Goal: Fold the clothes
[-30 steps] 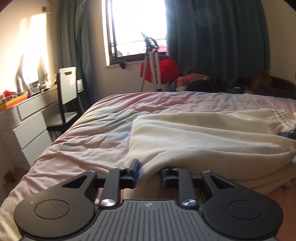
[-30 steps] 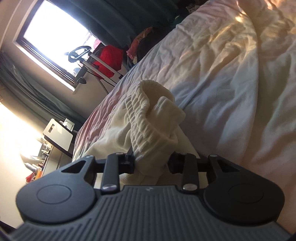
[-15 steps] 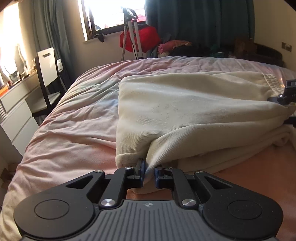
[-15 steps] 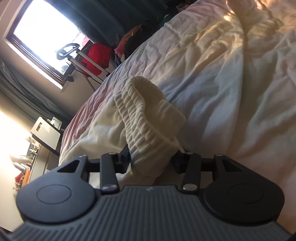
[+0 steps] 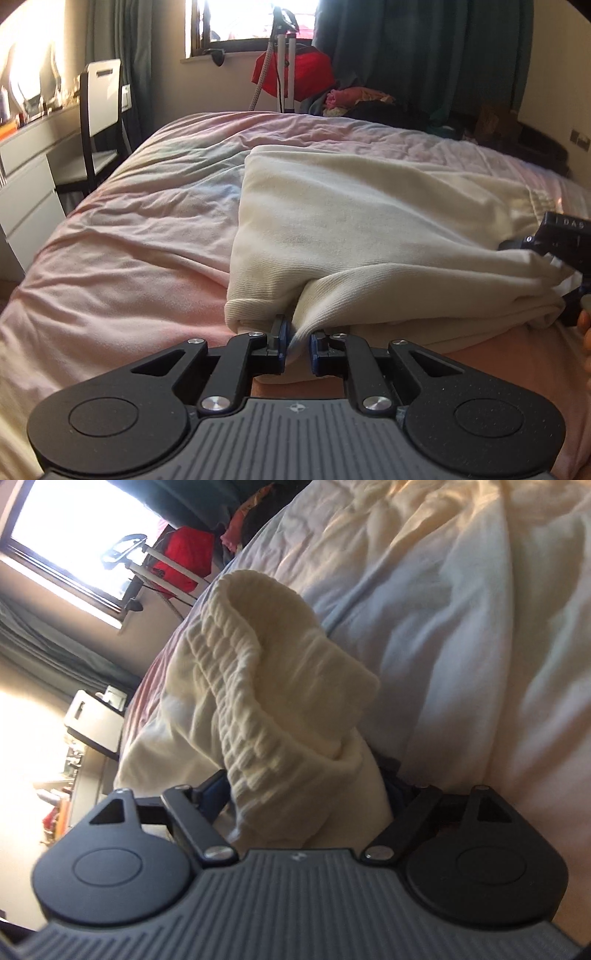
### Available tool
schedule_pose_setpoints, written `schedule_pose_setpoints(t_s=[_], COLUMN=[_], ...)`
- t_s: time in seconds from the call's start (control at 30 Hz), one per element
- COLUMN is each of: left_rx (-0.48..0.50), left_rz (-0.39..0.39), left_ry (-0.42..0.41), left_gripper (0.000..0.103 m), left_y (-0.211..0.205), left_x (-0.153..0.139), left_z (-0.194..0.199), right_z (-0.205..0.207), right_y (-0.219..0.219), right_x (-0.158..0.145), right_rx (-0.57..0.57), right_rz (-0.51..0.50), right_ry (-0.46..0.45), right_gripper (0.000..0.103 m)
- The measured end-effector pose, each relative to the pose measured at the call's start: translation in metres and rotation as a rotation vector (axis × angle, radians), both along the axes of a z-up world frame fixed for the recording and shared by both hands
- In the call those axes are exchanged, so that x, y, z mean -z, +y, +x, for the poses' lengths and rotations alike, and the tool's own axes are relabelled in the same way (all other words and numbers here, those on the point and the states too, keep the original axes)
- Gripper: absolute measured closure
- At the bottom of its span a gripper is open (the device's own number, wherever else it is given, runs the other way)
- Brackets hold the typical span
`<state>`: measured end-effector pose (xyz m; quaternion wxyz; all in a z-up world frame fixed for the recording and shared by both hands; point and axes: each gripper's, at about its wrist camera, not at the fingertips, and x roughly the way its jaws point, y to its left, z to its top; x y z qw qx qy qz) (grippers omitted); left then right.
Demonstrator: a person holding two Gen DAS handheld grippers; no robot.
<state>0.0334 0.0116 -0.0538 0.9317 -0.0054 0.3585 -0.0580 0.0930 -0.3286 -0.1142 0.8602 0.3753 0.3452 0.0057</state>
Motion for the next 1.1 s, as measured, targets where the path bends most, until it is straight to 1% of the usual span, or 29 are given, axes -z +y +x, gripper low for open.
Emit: schedule_pose_setpoints(t_s=[0.03, 0.1, 0.13, 0.17, 0.2, 0.23, 0.27, 0.3, 0.33, 0.37, 0.4, 0.43, 0.5, 0.53, 0.6, 0.63, 0.7, 0.73, 0.77, 0.8, 0.83, 0.87, 0.9, 0.93, 1.03, 1.1], left_rx=[-0.005, -0.013, -0.017, -0.013, -0.002, 0.009, 0.02, 0.027, 0.029, 0.028, 0.017, -0.008, -0.081, -0.12, -0.197, -0.219, -0.221, -0.218, -0.212, -0.207, -0.198, -0.184, -0.173, -0.163, -0.133, -0.109], left_rz=[-0.024, -0.077, -0.109, -0.152, -0.202, -0.252, -0.302, -0.351, -0.398, -0.441, -0.477, -0.504, -0.538, -0.549, -0.567, -0.589, -0.659, -0.674, -0.665, -0.655, -0.647, -0.64, -0.638, -0.641, -0.656, -0.697], left_ry=[0.004, 0.009, 0.01, 0.0, -0.015, -0.03, -0.045, -0.067, -0.092, -0.112, -0.127, -0.134, -0.105, -0.072, 0.004, 0.04, 0.088, 0.094, 0.08, 0.058, 0.042, 0.031, 0.02, 0.008, -0.017, -0.023], left_gripper=[0.089, 0.088, 0.087, 0.085, 0.074, 0.056, 0.05, 0.039, 0.032, 0.029, 0.024, 0.021, 0.023, 0.025, 0.025, 0.025, 0.025, 0.024, 0.025, 0.033, 0.044, 0.051, 0.063, 0.069, 0.074, 0.075], left_y=[0.002, 0.007, 0.01, 0.012, 0.015, 0.017, 0.02, 0.023, 0.026, 0.031, 0.035, 0.041, 0.051, 0.055, 0.063, 0.065, 0.071, 0.072, 0.071, 0.069, 0.067, 0.066, 0.066, 0.067, 0.068, 0.068], left_x=[-0.001, -0.003, -0.005, -0.008, -0.013, -0.017, -0.021, -0.024, -0.027, -0.029, -0.029, -0.028, -0.018, -0.011, 0.007, 0.015, 0.028, 0.03, 0.03, 0.028, 0.026, 0.023, 0.019, 0.014, -0.002, -0.017], left_z=[0.001, 0.002, 0.001, -0.001, -0.004, -0.007, -0.009, -0.012, -0.014, -0.014, -0.013, -0.01, 0.003, 0.01, 0.026, 0.032, 0.04, 0.041, 0.041, 0.04, 0.039, 0.038, 0.037, 0.035, 0.028, 0.023], right_z=[0.002, 0.005, 0.002, -0.003, -0.008, -0.012, -0.016, -0.019, -0.02, -0.02, -0.02, -0.02, -0.017, -0.016, -0.013, -0.013, -0.012, -0.011, -0.01, -0.009, -0.009, -0.009, -0.01, -0.012, -0.018, -0.024], right_y=[0.0, 0.001, 0.001, 0.002, 0.001, 0.001, 0.002, 0.002, 0.002, 0.001, 0.001, 0.0, -0.002, -0.004, -0.004, -0.003, 0.0, 0.001, 0.002, 0.002, 0.002, 0.002, 0.001, 0.001, 0.0, -0.002], right_x=[0.001, 0.004, 0.0, -0.004, -0.01, -0.016, -0.022, -0.027, -0.03, -0.03, -0.03, -0.029, -0.024, -0.022, -0.018, -0.017, -0.016, -0.015, -0.015, -0.014, -0.014, -0.014, -0.015, -0.019, -0.033, -0.048], right_rx=[-0.012, -0.035, -0.029, -0.019, -0.009, -0.003, 0.003, 0.008, 0.014, 0.019, 0.025, 0.031, 0.042, 0.046, 0.048, 0.046, 0.041, 0.035, 0.029, 0.023, 0.022, 0.023, 0.025, 0.022, 0.016, 0.023], right_rz=[0.01, 0.029, 0.025, 0.017, 0.017, 0.005, -0.01, -0.022, -0.027, -0.032, -0.038, -0.04, -0.021, -0.011, -0.011, -0.017, -0.032, -0.037, -0.041, -0.046, -0.048, -0.044, -0.036, -0.03, -0.012, 0.003], right_ry=[0.0, -0.001, -0.017, -0.037, -0.059, -0.079, -0.098, -0.112, -0.121, -0.122, -0.121, -0.116, -0.1, -0.095, -0.088, -0.086, -0.084, -0.083, -0.082, -0.081, -0.082, -0.086, -0.094, -0.105, -0.135, -0.156], right_gripper=[0.022, 0.048, 0.055, 0.065, 0.069, 0.07, 0.072, 0.072, 0.072, 0.073, 0.073, 0.073, 0.073, 0.073, 0.072, 0.072, 0.072, 0.072, 0.072, 0.072, 0.072, 0.072, 0.072, 0.072, 0.074, 0.075])
